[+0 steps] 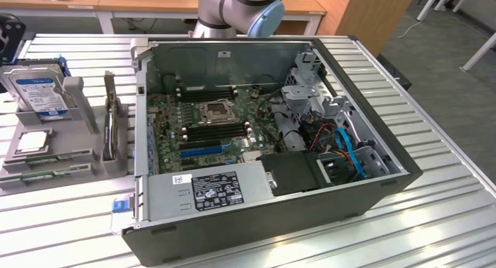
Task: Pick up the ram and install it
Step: 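Pick up the ram and move it above insertion slot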
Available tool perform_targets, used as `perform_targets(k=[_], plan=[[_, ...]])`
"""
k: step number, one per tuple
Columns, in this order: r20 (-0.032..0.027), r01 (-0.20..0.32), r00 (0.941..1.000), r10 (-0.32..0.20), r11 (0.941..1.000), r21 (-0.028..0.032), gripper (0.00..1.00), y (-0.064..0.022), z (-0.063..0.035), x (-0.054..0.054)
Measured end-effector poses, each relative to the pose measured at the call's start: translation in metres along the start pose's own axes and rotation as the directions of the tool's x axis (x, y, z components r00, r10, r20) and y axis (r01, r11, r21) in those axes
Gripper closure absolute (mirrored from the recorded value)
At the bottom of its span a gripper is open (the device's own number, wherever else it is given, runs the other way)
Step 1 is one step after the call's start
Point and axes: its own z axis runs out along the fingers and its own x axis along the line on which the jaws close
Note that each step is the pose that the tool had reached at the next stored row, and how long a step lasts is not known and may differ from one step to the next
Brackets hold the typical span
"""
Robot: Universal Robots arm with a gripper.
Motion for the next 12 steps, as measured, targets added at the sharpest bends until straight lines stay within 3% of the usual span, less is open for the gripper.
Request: perform_targets(k=[6,12], plan=[[-0.0047,0.109,0.9940,-0.109,0.9940,0.0021,0.90,0.0000,0.0001,0.0000],[-0.0096,0.217,0.9762,-0.217,0.9763,0.0038,0.90,0.0000,0.0002,0.0000]])
